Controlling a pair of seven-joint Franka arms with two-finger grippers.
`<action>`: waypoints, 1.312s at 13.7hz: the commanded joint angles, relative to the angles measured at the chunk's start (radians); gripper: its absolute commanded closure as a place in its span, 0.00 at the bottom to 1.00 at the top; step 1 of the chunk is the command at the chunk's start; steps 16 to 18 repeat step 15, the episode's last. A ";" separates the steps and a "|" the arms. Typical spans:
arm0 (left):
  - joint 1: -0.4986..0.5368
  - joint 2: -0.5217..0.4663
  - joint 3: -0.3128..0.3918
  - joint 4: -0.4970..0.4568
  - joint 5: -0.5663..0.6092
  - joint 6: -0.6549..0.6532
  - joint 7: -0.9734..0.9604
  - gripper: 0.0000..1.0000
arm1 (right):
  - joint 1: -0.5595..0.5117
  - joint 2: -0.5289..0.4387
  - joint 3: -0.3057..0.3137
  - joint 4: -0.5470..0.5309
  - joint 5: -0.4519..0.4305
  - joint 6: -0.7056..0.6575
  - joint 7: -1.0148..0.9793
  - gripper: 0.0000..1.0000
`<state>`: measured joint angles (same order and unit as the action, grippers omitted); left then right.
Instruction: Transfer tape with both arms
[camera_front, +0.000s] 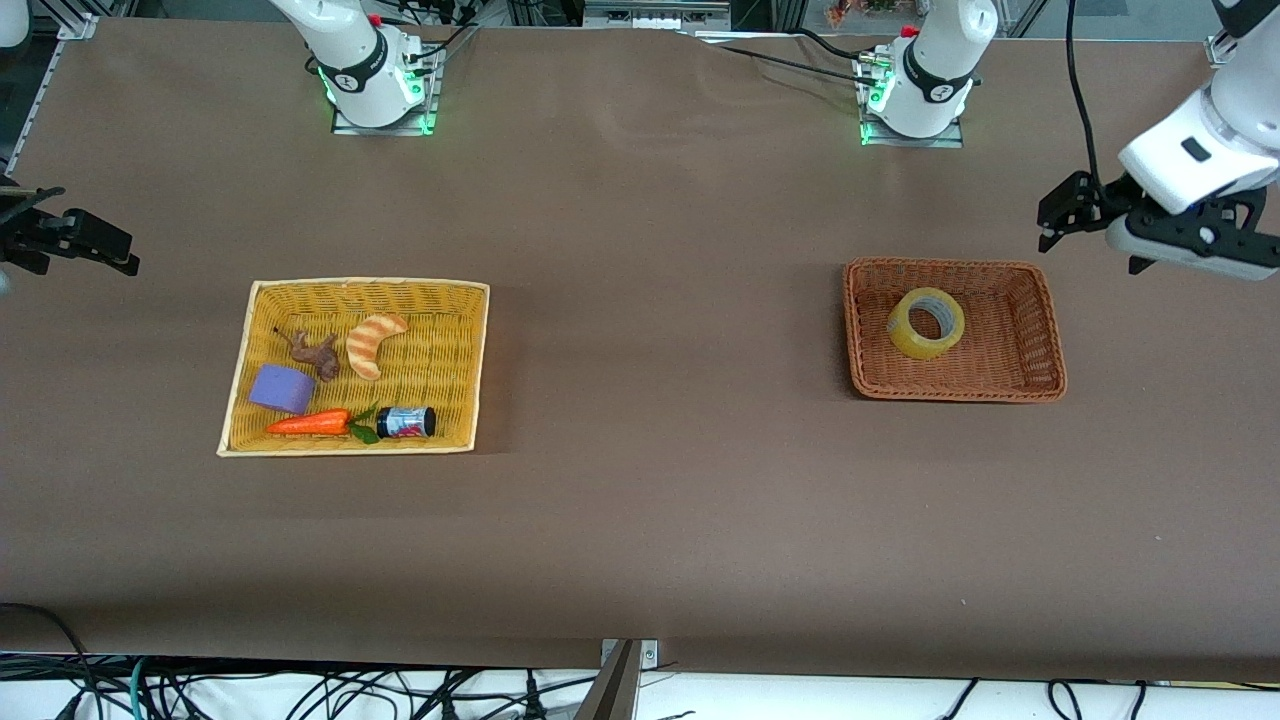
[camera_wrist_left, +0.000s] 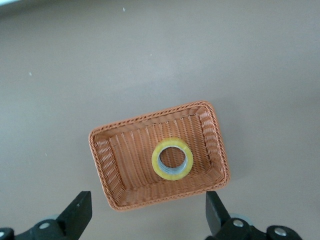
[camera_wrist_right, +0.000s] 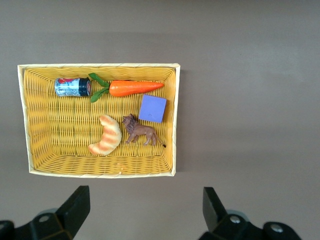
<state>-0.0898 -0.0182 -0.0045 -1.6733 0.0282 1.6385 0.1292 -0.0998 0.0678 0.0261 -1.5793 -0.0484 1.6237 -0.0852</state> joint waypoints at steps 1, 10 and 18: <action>0.007 0.064 -0.029 0.112 -0.016 -0.091 -0.132 0.00 | -0.015 0.007 0.012 0.024 0.016 -0.011 0.001 0.00; 0.002 0.116 -0.034 0.115 -0.021 -0.106 -0.126 0.00 | -0.015 0.006 0.012 0.022 0.016 -0.011 0.002 0.00; 0.024 0.107 -0.026 0.110 -0.080 -0.109 -0.125 0.00 | -0.015 0.006 0.012 0.022 0.018 -0.011 0.002 0.00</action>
